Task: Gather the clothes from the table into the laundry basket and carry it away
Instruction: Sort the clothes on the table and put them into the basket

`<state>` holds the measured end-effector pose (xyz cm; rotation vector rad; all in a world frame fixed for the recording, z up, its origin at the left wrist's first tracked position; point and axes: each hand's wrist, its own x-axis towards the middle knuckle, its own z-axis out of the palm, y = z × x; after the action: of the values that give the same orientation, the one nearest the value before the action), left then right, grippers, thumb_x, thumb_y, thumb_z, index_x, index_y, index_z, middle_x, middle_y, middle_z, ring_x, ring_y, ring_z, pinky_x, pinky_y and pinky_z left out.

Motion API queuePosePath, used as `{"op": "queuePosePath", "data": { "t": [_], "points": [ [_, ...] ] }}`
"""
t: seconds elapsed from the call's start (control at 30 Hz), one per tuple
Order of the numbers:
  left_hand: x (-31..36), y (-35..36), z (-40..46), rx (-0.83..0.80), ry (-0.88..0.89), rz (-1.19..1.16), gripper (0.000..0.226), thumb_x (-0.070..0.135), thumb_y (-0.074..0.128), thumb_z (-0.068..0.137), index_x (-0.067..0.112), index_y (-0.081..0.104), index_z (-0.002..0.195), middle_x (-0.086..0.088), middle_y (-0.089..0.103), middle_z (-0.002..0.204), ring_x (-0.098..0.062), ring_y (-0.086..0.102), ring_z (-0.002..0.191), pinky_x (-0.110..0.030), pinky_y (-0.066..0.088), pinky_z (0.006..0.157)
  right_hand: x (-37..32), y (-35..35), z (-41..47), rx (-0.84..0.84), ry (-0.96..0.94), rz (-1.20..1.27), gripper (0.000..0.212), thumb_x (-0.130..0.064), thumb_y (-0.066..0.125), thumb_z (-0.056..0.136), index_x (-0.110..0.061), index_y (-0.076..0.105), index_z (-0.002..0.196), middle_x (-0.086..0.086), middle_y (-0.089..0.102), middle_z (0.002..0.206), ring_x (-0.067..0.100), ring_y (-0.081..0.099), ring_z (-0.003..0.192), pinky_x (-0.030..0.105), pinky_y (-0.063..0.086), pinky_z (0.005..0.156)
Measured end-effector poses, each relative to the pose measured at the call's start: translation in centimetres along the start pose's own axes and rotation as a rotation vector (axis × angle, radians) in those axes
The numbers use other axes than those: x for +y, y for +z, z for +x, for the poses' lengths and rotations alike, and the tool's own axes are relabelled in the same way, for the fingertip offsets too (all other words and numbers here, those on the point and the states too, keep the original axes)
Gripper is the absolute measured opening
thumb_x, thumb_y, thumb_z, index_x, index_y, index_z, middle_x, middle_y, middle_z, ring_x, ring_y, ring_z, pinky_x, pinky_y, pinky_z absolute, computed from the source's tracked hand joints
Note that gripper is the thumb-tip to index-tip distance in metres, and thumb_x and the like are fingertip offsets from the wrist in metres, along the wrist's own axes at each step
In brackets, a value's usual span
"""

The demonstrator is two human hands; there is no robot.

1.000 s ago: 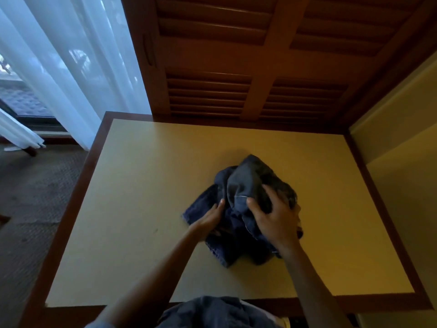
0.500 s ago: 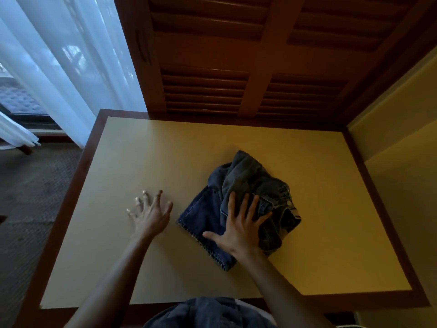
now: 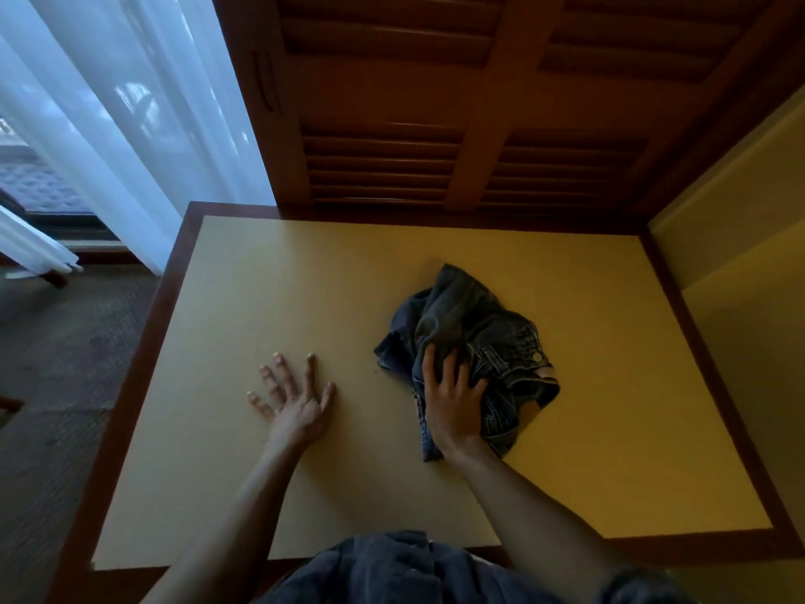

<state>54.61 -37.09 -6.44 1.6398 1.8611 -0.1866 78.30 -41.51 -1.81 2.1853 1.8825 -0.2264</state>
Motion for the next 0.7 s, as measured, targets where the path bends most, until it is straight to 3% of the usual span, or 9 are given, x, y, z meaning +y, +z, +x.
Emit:
{"op": "queuePosePath", "data": {
  "t": [0.1,0.2,0.27,0.33,0.43,0.57,0.67,0.7],
  "points": [
    [-0.4,-0.2,-0.1,-0.006,0.013,0.010,0.075,0.067,0.021,0.099,0.037,-0.014,0.158,-0.011,-0.046,0.155,-0.037,-0.042,0.142,-0.066,-0.022,0.111,1.1,-0.9,-0.2,0.047,-0.012,0.028,0.088,-0.029,0.090,0.063,-0.014,0.052,0.141,0.022,0.064,0.119,0.043,0.062,0.100,0.061,0.051,0.072],
    [0.5,-0.8,0.0,0.004,-0.020,0.044,0.079,0.066,0.029,0.099,0.035,-0.010,0.160,-0.017,-0.037,0.159,-0.043,-0.032,0.146,-0.073,-0.010,0.114,2.5,-1.8,-1.6,0.095,0.065,0.140,0.091,-0.029,0.091,0.058,-0.018,0.048,0.138,0.015,0.067,0.111,0.040,0.064,0.096,0.058,0.055,0.067],
    [2.1,-1.0,-0.4,-0.017,0.001,0.049,0.087,0.066,0.039,0.097,0.032,-0.009,0.160,-0.019,-0.035,0.160,-0.047,-0.028,0.147,-0.074,-0.006,0.115,3.6,-1.9,-3.5,0.122,0.096,0.232,0.085,-0.031,0.087,0.067,-0.019,0.046,0.140,0.013,0.066,0.116,0.041,0.064,0.102,0.059,0.056,0.071],
    [4.6,0.0,-1.4,-0.044,0.146,0.123,0.090,0.067,0.047,0.094,0.033,-0.003,0.160,-0.019,-0.031,0.162,-0.047,-0.024,0.149,-0.074,-0.002,0.115,4.9,-1.7,-6.1,0.160,0.148,0.359,0.070,-0.031,0.074,0.085,-0.020,0.044,0.147,0.013,0.061,0.131,0.040,0.058,0.119,0.060,0.054,0.085],
    [8.7,2.4,-3.6,-0.126,0.299,0.219,0.091,0.067,0.056,0.088,0.042,0.004,0.159,-0.019,-0.027,0.163,-0.050,-0.021,0.149,-0.076,0.001,0.113,7.4,-1.0,-10.3,0.214,0.241,0.487,0.061,-0.028,0.064,0.094,-0.019,0.041,0.150,0.013,0.054,0.143,0.038,0.051,0.129,0.051,0.053,0.095],
    [13.9,4.1,-6.0,-0.252,0.470,0.264,0.078,0.056,0.060,0.091,0.040,0.022,0.157,-0.012,-0.014,0.168,-0.040,-0.009,0.154,-0.068,0.016,0.118,11.7,0.4,-16.2,0.258,0.335,0.590,0.062,-0.023,0.064,0.094,-0.023,0.039,0.151,0.010,0.052,0.144,0.032,0.058,0.121,0.043,0.057,0.089],
    [17.4,5.7,-7.8,-0.311,0.557,0.325,0.071,0.049,0.060,0.091,0.040,0.029,0.154,-0.014,0.006,0.167,-0.041,0.007,0.151,-0.057,0.032,0.115,14.2,1.7,-20.6,0.306,0.426,0.658,0.064,-0.023,0.066,0.094,-0.026,0.038,0.151,0.008,0.058,0.138,0.029,0.067,0.093,0.029,0.050,0.068],
    [18.6,6.4,-8.4,-0.314,0.580,0.337,0.070,0.048,0.060,0.090,0.039,0.031,0.153,-0.016,0.014,0.165,-0.041,0.013,0.149,-0.055,0.034,0.113,14.8,1.9,-22.1,0.330,0.468,0.690,0.063,-0.024,0.067,0.094,-0.024,0.040,0.151,0.008,0.060,0.136,0.028,0.068,0.089,0.027,0.047,0.067]
  ]
}}
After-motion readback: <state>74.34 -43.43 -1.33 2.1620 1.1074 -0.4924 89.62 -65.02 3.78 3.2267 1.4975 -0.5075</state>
